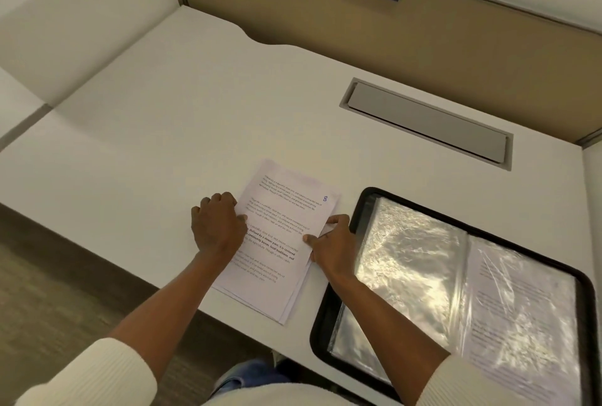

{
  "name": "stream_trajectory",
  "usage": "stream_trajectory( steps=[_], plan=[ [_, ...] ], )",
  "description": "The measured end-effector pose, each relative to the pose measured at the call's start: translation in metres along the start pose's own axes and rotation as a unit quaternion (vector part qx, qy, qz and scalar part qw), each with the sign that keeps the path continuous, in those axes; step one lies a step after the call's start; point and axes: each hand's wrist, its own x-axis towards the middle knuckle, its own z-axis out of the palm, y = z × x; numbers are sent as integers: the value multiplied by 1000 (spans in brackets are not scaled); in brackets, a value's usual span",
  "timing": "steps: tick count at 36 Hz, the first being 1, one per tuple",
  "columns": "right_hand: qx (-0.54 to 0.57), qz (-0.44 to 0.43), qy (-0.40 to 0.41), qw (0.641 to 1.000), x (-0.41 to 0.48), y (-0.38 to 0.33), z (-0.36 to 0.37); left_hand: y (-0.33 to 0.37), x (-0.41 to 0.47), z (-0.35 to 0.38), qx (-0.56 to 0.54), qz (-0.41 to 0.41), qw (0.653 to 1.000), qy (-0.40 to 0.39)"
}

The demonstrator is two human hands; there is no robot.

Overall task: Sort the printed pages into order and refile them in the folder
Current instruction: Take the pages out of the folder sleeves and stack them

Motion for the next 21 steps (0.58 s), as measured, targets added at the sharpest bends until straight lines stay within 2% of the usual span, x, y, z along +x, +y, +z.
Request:
stream_trajectory(
  steps=[12, 17, 21],
  plan=[
    [-44, -29, 5, 999, -9, -13, -15, 11, 0, -1, 99, 20, 995, -5],
    [-55, -51, 17, 997, -28, -9, -48, 36, -12, 3, 58, 61, 996, 9],
    [-63, -77, 49, 994, -47, 11, -85, 75, -35, 15, -28, 121, 992, -3]
  ],
)
